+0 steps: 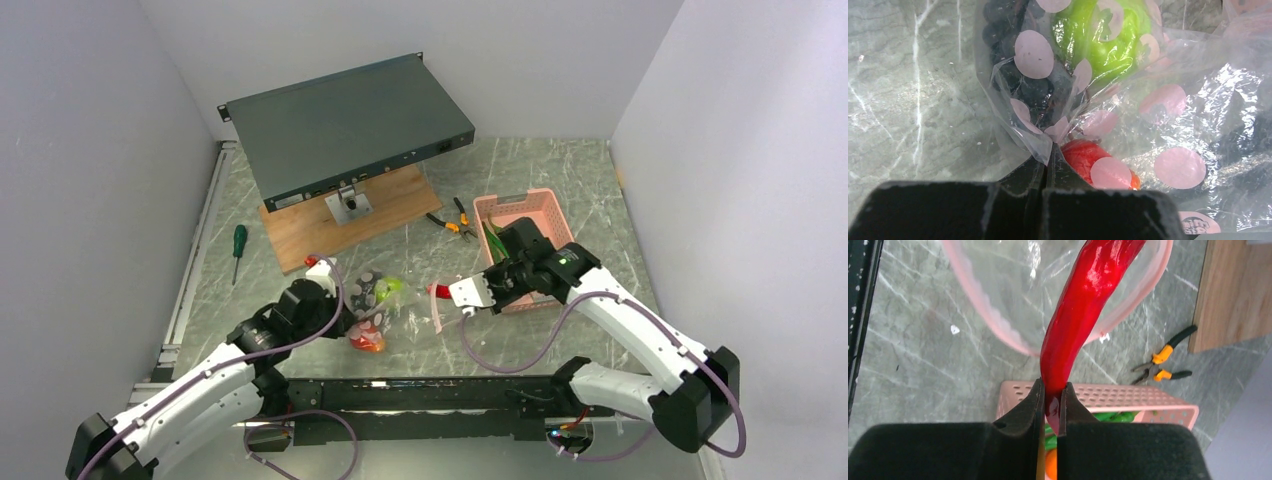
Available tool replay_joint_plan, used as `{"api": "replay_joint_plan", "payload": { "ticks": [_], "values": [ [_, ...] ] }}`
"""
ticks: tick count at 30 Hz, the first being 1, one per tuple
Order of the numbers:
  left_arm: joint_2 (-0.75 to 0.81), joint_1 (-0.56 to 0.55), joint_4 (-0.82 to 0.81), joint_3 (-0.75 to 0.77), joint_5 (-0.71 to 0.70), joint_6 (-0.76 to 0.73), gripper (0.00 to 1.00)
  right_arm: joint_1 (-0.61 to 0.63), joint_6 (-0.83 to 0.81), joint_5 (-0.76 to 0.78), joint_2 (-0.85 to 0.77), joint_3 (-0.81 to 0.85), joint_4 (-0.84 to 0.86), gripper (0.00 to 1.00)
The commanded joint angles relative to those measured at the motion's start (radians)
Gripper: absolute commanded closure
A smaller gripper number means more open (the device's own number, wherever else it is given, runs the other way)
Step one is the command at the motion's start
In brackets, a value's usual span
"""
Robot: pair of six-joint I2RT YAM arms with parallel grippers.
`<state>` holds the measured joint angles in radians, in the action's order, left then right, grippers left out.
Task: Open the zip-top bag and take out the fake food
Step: Pick up the fake vegetable from the zipper food storage bag.
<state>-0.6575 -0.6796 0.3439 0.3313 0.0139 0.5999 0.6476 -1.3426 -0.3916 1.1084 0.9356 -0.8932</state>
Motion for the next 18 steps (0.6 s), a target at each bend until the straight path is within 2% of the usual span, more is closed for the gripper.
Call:
{"api": "replay_joint_plan", "payload": {
  "ticks": [1, 10, 14, 18],
  "values": [
    [0.039, -0.003, 0.03, 0.003, -0.058, 0.03, 1.0, -0.076, -0.065, -0.065, -0.072, 0.038, -0.108, 1.0],
    [0.091, -0.002, 0.039, -0.004, -0.087, 0.043, 1.0, -0.234, -0.096, -0.036, -0.206, -0.053, -0.201, 1.0],
    [0.093, -0.002, 0.034, -0.006, -0.081, 0.039, 1.0, -0.355, -0.058, -0.125, -0.278, -0.061, -0.223, 1.0],
    [0.107, -0.002, 0.009, -0.022, -0.062, 0.041, 1.0, -0.494, 0.034, -0.234, -0.323, -0.071, -0.174, 1.0]
  ]
}}
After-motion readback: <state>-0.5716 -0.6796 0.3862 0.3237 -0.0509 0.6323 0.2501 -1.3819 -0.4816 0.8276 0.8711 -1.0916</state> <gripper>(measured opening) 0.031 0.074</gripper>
